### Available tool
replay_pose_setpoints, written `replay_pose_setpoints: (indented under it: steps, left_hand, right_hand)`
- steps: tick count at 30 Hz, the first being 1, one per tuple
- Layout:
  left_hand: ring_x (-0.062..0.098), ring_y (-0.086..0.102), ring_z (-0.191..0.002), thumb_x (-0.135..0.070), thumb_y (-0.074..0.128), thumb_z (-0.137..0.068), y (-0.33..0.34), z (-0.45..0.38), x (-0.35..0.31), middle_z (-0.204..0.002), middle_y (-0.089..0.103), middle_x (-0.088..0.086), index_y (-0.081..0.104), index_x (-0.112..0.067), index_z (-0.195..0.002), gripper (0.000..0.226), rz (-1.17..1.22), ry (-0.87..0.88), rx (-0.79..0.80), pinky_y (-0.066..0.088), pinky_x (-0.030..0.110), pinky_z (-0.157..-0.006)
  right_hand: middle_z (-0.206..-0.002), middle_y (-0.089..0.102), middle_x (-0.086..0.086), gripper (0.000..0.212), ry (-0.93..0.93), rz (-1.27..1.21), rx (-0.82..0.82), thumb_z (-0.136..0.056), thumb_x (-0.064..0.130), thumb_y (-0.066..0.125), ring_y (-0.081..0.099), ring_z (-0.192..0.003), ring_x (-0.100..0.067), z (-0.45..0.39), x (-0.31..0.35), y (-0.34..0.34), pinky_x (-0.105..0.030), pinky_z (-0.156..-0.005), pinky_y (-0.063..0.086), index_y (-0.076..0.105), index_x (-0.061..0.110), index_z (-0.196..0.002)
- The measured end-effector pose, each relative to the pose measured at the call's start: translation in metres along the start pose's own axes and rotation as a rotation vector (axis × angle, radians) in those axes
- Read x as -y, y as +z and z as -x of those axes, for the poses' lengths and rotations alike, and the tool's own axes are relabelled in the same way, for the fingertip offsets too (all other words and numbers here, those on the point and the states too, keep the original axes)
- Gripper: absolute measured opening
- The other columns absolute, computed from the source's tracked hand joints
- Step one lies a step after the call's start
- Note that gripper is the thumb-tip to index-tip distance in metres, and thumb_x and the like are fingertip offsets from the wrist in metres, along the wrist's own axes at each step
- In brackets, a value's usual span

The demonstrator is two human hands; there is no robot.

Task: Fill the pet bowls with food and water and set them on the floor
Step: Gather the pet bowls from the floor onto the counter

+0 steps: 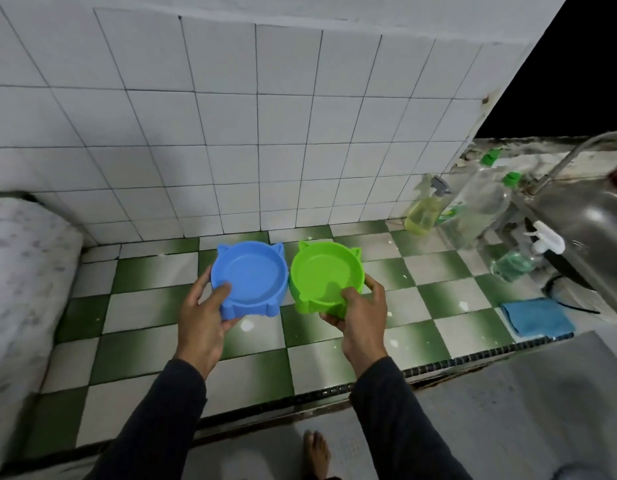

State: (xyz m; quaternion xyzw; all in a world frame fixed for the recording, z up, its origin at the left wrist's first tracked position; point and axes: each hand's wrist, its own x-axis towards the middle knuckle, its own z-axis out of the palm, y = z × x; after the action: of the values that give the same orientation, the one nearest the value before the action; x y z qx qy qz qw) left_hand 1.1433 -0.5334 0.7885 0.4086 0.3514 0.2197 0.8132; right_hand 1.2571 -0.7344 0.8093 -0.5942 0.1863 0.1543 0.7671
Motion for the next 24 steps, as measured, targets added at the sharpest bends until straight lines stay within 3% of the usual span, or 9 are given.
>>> replay_pose_setpoints:
  steps: [6,11,14,19,24]
  left_hand:
    - [0.029,0.070,-0.116,-0.022,0.060,-0.104,0.007,-0.009,0.026,-0.134,0.069,0.004,0.057,-0.027,-0.145,0.041,0.006,-0.004,-0.063,0.062,0.046,-0.084]
    - [0.029,0.072,-0.112,-0.024,0.056,-0.106,0.012,-0.018,0.045,-0.129,0.071,0.003,0.062,-0.034,-0.138,0.034,-0.013,-0.018,-0.140,0.062,0.044,-0.078]
    - [0.031,0.069,-0.115,-0.023,0.056,-0.106,0.010,-0.026,0.055,-0.132,0.066,0.004,0.060,-0.033,-0.142,0.037,-0.015,-0.042,-0.167,0.062,0.049,-0.086]
    - [0.036,0.067,-0.116,-0.019,0.058,-0.105,0.004,-0.045,0.065,-0.137,0.062,0.010,0.056,-0.026,-0.146,0.042,-0.052,-0.080,-0.214,0.062,0.042,-0.073]
    - [0.035,0.064,-0.119,-0.014,0.058,-0.104,-0.004,-0.061,0.075,-0.140,0.058,0.009,0.055,-0.026,-0.145,0.043,-0.077,-0.118,-0.255,0.064,0.044,-0.075]
  right_hand:
    - [-0.121,0.054,-0.002,0.050,0.103,0.048,0.070,-0.088,0.002,0.059,0.060,-0.107,-0.037,-0.039,-0.004,-0.004,-0.044,-0.061,0.061,0.054,0.038,-0.122]
    - [-0.125,0.053,0.001,0.048,0.172,0.099,0.109,-0.093,0.003,0.060,0.058,-0.109,-0.032,-0.069,-0.011,-0.006,-0.050,-0.068,0.063,0.053,0.040,-0.124]
    - [-0.130,0.052,-0.001,0.048,0.210,0.127,0.126,-0.095,0.005,0.061,0.057,-0.111,-0.030,-0.084,-0.018,-0.005,-0.047,-0.071,0.063,0.050,0.038,-0.128]
    - [-0.137,0.048,-0.009,0.052,0.233,0.168,0.143,-0.095,0.001,0.061,0.055,-0.115,-0.035,-0.103,-0.032,-0.002,-0.045,-0.070,0.062,0.048,0.033,-0.133]
    - [-0.137,0.048,-0.012,0.054,0.252,0.224,0.120,-0.094,-0.004,0.061,0.056,-0.115,-0.035,-0.118,-0.047,-0.002,-0.053,-0.075,0.063,0.048,0.028,-0.134]
